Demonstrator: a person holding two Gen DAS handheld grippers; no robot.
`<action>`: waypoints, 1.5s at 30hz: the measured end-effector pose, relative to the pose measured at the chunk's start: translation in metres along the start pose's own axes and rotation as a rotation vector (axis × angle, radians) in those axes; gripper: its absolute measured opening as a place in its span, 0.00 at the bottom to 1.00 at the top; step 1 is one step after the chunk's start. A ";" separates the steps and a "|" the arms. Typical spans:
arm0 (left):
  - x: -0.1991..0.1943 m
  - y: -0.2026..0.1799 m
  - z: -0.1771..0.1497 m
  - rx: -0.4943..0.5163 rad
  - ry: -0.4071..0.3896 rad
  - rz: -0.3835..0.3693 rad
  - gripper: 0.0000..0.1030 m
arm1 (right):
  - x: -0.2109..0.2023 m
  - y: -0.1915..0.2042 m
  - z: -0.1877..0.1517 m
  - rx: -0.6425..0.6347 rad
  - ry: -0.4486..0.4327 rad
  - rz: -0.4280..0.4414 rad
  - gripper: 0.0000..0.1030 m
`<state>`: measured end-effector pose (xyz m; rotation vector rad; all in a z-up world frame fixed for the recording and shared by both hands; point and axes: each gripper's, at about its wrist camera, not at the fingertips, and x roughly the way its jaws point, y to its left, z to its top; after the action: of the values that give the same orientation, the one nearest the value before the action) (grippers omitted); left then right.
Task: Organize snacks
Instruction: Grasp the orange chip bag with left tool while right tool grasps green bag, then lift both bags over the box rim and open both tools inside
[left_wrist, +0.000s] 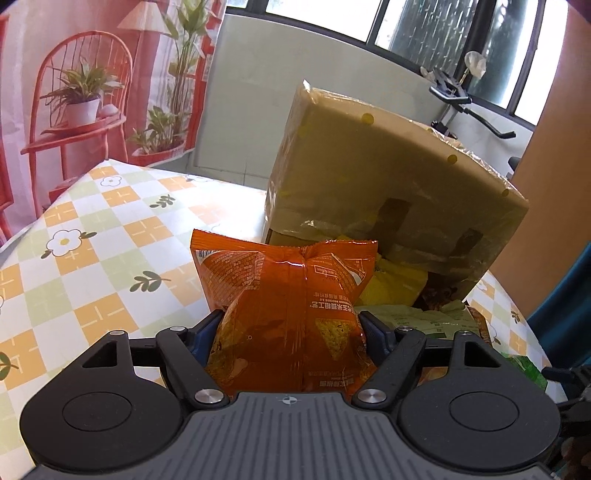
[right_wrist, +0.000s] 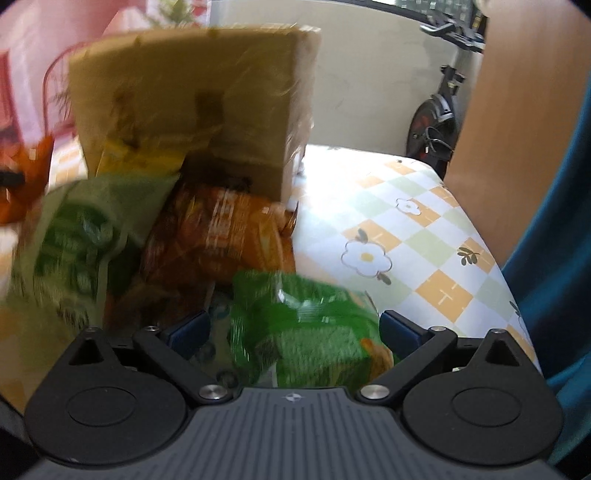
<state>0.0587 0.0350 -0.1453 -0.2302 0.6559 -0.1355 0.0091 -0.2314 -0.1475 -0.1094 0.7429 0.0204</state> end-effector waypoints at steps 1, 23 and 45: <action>-0.001 0.000 0.000 -0.001 -0.002 0.000 0.77 | 0.003 0.001 -0.002 -0.016 0.011 -0.010 0.95; -0.017 0.002 -0.001 0.019 -0.047 -0.008 0.77 | -0.007 -0.032 0.000 0.167 -0.086 -0.055 0.73; -0.040 -0.039 0.073 0.147 -0.233 -0.075 0.77 | -0.069 -0.006 0.126 0.075 -0.450 0.094 0.72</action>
<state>0.0701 0.0178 -0.0561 -0.1266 0.4040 -0.2249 0.0436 -0.2226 -0.0081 0.0039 0.2982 0.1032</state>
